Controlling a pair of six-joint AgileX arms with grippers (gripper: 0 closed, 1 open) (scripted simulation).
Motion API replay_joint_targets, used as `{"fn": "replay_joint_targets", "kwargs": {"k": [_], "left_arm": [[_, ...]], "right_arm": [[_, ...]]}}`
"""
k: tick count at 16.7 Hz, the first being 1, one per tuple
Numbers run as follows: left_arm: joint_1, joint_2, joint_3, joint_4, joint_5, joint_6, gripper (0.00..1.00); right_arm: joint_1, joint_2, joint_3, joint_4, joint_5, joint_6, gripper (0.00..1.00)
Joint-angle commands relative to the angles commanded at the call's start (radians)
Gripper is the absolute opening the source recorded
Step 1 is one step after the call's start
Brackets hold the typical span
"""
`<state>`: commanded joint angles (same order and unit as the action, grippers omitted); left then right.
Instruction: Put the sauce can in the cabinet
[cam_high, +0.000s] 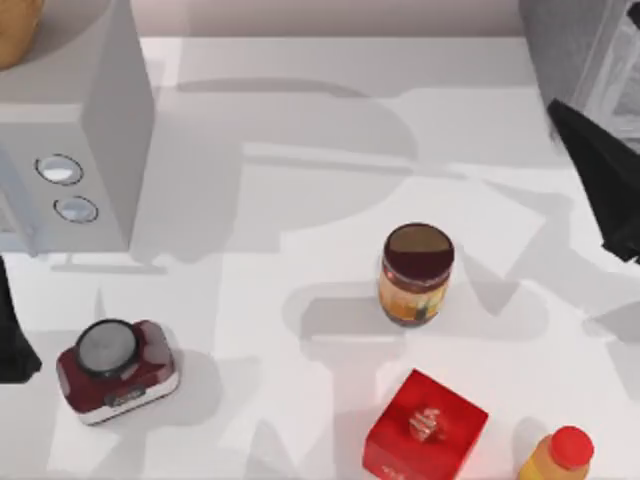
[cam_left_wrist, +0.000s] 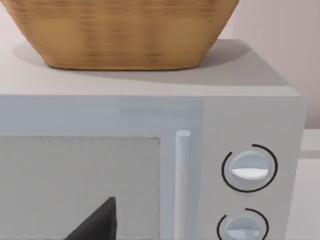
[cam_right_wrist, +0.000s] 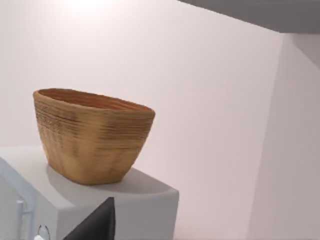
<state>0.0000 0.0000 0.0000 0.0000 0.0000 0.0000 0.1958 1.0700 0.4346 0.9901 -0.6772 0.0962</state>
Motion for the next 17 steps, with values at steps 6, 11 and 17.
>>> {"fn": "replay_joint_targets", "kwargs": {"k": [6, 11, 17], "left_arm": [[0.0, 0.0, 0.0, 0.0, 0.0, 0.0, 1.0], [0.0, 0.0, 0.0, 0.0, 0.0, 0.0, 1.0], [0.0, 0.0, 0.0, 0.0, 0.0, 0.0, 1.0]], "right_arm": [[0.005, 0.404, 0.124, 0.265, -0.214, -0.004, 1.0], [-0.009, 0.759, 0.234, 0.475, -0.39, 0.011, 1.0], [-0.076, 1.236, 0.366, 0.667, -0.619, 0.003, 1.0]]}}
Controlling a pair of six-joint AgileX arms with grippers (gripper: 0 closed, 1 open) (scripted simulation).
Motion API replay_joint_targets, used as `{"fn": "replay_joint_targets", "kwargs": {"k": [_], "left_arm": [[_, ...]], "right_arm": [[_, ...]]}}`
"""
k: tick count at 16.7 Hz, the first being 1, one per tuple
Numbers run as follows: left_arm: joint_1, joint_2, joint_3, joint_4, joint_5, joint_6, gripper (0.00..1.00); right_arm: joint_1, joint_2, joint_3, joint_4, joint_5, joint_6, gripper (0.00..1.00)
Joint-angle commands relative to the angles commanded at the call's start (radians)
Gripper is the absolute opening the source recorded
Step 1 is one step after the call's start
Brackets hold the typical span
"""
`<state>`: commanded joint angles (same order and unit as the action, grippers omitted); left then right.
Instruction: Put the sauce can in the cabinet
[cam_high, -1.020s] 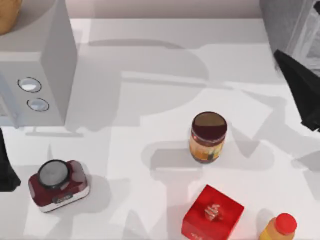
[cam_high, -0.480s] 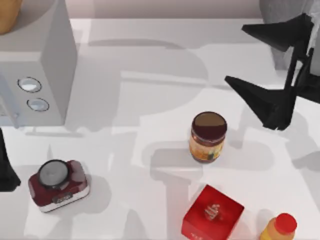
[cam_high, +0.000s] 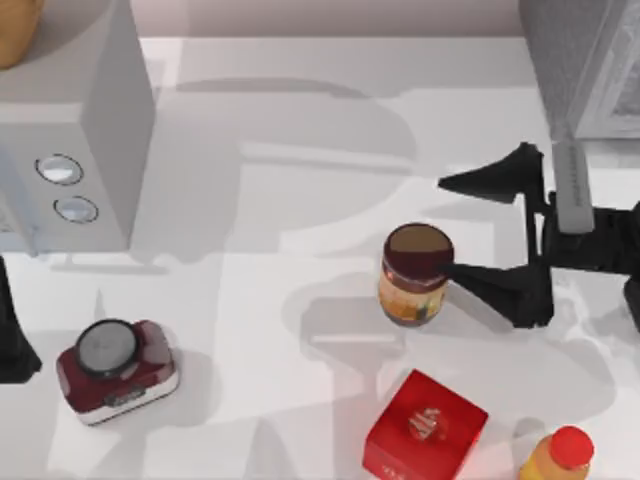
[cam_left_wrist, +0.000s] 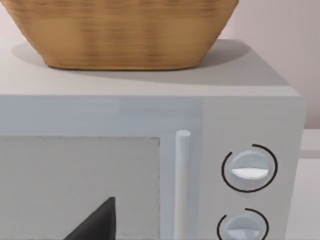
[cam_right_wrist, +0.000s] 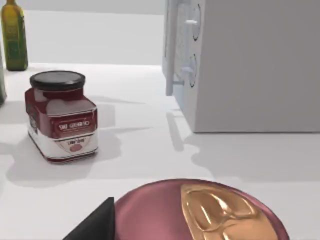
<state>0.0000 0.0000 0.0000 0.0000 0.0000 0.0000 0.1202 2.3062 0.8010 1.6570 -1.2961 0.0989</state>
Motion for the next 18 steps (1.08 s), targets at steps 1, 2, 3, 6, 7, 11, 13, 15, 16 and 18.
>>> {"fn": "replay_joint_targets", "kwargs": {"k": [1, 2, 3, 6, 7, 11, 13, 15, 16, 18], "left_arm": [[0.0, 0.0, 0.0, 0.0, 0.0, 0.0, 1.0], [0.0, 0.0, 0.0, 0.0, 0.0, 0.0, 1.0], [0.0, 0.0, 0.0, 0.0, 0.0, 0.0, 1.0], [0.0, 0.0, 0.0, 0.0, 0.0, 0.0, 1.0], [0.0, 0.0, 0.0, 0.0, 0.0, 0.0, 1.0], [0.0, 0.0, 0.0, 0.0, 0.0, 0.0, 1.0], [0.0, 0.0, 0.0, 0.0, 0.0, 0.0, 1.0], [0.0, 0.0, 0.0, 0.0, 0.0, 0.0, 1.0], [0.0, 0.0, 0.0, 0.0, 0.0, 0.0, 1.0], [0.0, 0.0, 0.0, 0.0, 0.0, 0.0, 1.0]], "right_arm": [[-0.008, 0.06, 0.018, 0.021, -0.035, -0.004, 1.0], [-0.014, 0.112, 0.034, 0.04, -0.067, -0.009, 1.0], [-0.019, 0.156, 0.047, 0.056, -0.095, -0.013, 1.0], [-0.026, 0.221, 0.067, 0.081, -0.141, -0.019, 1.0], [-0.026, 0.221, 0.067, 0.081, -0.141, -0.019, 1.0], [-0.021, 0.252, 0.085, 0.072, -0.14, -0.019, 1.0], [-0.008, 0.245, 0.092, 0.068, -0.124, -0.028, 1.0], [0.032, 0.237, 0.098, 0.046, -0.083, -0.041, 1.0], [0.057, 0.232, 0.101, 0.031, -0.058, -0.047, 1.0], [0.106, 0.223, 0.107, 0.004, -0.009, -0.058, 1.0]]}}
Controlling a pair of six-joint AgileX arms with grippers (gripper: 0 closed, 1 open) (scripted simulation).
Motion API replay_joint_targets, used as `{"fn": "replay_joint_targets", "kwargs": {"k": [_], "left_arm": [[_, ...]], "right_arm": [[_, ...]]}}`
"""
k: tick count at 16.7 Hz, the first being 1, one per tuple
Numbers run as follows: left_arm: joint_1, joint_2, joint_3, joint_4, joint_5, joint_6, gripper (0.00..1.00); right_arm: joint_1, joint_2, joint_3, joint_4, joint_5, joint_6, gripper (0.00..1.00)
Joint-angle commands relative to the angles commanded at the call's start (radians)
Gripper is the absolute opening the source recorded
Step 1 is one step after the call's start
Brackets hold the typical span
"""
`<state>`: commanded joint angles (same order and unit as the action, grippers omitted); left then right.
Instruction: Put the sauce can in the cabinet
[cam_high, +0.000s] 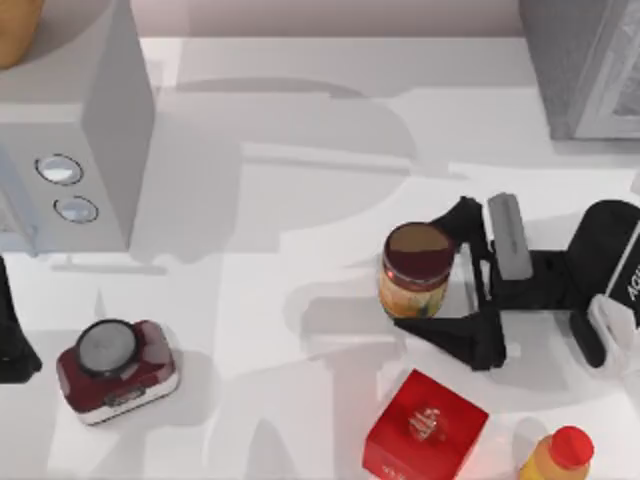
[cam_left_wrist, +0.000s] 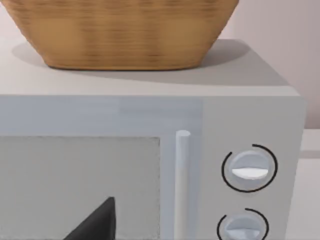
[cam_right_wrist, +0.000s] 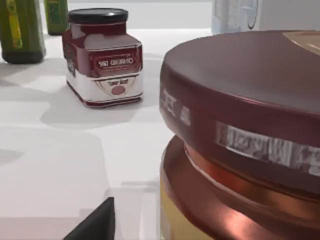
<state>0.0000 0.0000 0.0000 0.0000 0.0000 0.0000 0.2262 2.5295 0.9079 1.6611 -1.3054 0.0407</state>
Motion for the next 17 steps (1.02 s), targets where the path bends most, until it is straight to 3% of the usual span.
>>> {"fn": "replay_joint_targets", "kwargs": {"k": [6, 17], "left_arm": [[0.0, 0.0, 0.0, 0.0, 0.0, 0.0, 1.0], [0.0, 0.0, 0.0, 0.0, 0.0, 0.0, 1.0]], "right_arm": [[0.035, -0.007, 0.005, -0.019, 0.035, -0.007, 1.0], [0.035, -0.007, 0.005, -0.019, 0.035, -0.007, 0.17]]}}
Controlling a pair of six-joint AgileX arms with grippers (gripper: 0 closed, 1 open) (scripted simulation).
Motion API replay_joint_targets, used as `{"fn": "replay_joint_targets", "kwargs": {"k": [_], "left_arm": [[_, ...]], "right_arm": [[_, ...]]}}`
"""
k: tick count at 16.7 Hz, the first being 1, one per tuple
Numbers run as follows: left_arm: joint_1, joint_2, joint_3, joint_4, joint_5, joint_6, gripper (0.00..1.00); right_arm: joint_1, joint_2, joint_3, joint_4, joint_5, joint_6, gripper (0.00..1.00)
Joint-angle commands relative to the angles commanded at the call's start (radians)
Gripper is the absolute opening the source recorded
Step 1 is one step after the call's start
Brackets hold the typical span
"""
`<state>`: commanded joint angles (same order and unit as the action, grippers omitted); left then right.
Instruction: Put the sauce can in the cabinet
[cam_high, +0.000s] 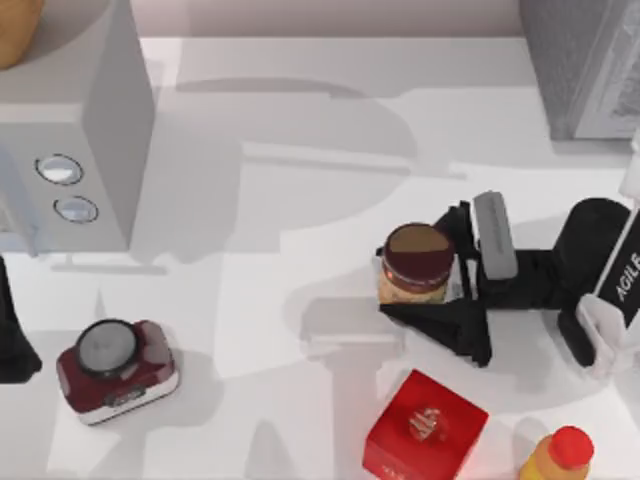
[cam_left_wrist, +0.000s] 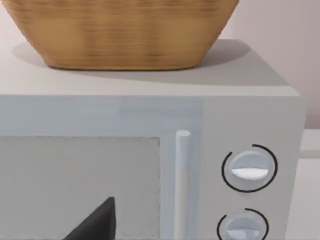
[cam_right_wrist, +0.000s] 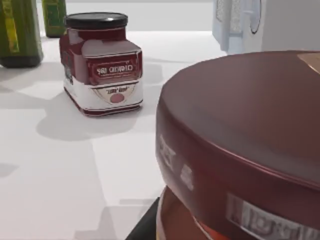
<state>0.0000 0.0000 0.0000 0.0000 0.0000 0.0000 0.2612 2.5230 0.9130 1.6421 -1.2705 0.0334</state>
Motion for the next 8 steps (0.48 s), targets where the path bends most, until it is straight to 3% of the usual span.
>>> {"fn": "replay_joint_targets", "kwargs": {"k": [2, 8], "left_arm": [[0.0, 0.0, 0.0, 0.0, 0.0, 0.0, 1.0], [0.0, 0.0, 0.0, 0.0, 0.0, 0.0, 1.0]], "right_arm": [[0.0, 0.0, 0.0, 0.0, 0.0, 0.0, 0.02], [0.0, 0.0, 0.0, 0.0, 0.0, 0.0, 0.0]]}}
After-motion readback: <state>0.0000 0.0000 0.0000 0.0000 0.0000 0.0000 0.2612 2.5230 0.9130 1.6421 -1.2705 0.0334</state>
